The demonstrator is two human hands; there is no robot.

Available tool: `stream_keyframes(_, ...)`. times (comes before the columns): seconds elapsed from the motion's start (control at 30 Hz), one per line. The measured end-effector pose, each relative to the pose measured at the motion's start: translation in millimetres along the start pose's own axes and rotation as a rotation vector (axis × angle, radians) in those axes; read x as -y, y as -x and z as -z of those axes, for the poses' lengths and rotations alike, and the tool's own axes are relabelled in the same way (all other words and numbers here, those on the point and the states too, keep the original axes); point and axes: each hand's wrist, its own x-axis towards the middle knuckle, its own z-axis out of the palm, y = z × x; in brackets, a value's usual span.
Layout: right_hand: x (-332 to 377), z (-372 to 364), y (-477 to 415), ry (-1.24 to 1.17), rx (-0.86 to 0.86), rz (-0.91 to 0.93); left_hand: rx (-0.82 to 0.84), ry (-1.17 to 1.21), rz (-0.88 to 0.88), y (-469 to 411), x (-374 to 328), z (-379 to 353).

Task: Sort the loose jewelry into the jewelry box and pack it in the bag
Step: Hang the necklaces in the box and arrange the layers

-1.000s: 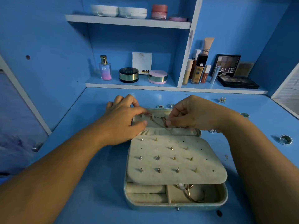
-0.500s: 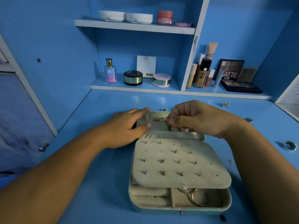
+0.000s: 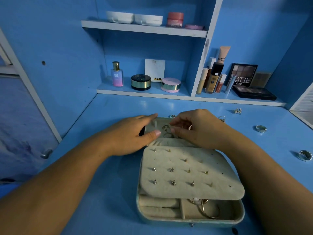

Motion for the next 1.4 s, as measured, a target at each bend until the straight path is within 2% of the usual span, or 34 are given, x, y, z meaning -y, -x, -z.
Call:
stream_keyframes(0.2,11,-1,6,0.047,0.109,0.022,0.01,0.044,0.011,1,0,1)
stream_keyframes(0.37,10,0,7,0.028,0.064,0.03,0.003,0.071,0.011,0,2,0)
stream_keyframes(0.83,10,1,6,-0.038,0.126,0.038,-0.018,0.057,-0.006,0,3,0)
stream_keyframes(0.9,0,12,6,-0.009,0.085,-0.013,-0.024,0.044,-0.012,0,3,0)
stream_keyframes(1.03,-42,48,14,0.093,-0.014,-0.226,-0.036,0.052,-0.022,0,4,-1)
stream_keyframes(1.2,-75,64,28,0.189,0.175,-0.52,-0.044,0.078,-0.022,0,3,-1)
stream_keyframes(1.4,-71,58,25,0.172,0.187,-0.55,-0.057,0.067,-0.019,1,2,-1)
